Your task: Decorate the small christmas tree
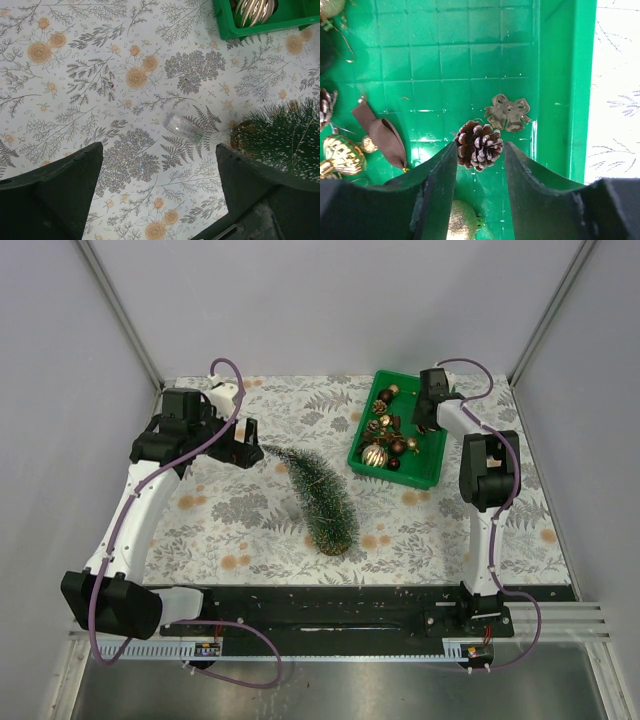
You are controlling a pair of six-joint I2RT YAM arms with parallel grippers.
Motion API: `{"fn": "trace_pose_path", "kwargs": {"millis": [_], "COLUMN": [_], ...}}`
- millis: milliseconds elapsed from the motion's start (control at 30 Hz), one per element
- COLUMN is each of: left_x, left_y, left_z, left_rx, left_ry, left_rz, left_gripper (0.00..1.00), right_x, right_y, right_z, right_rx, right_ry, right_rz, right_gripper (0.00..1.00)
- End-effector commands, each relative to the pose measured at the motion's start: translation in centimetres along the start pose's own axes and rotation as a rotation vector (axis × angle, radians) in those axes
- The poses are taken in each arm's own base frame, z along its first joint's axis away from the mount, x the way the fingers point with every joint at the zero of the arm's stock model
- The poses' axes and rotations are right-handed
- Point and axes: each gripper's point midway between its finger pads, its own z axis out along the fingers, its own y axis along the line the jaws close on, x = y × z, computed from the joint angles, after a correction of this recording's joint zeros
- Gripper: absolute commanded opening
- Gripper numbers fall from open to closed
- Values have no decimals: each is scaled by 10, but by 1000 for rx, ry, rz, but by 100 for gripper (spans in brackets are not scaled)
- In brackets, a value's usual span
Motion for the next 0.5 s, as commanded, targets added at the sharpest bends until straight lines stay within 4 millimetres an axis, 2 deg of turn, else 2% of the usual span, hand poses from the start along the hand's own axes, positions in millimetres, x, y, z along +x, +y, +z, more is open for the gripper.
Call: {"fn": "trace_pose_path", "kwargs": {"millis": [0,67,133,333,467], "left_x": [-13,-12,-8,-5,-1], "left_y": [-8,-9,-10,-9,-8], "left_z": [-14,-15,-15,-15,-14], "left_rx": [18,21,21,17,17], "left_ry": [-74,-76,-72,-69,-60], "left_rz": [47,53,56,62,62], "left_gripper": [99,99,99,99,99], "right_x": [-1,1,1,-2,-8], "right_y": [-3,-5,-6,-5,-7], "right_z": [-15,-17,-19,-22,-22], "right_rx": [-9,-5,-3,-11,5], "right_ry": [10,9,9,-11,-30], "right_rz": [32,35,36,50,32], "right_gripper": [58,68,70,58,59]}}
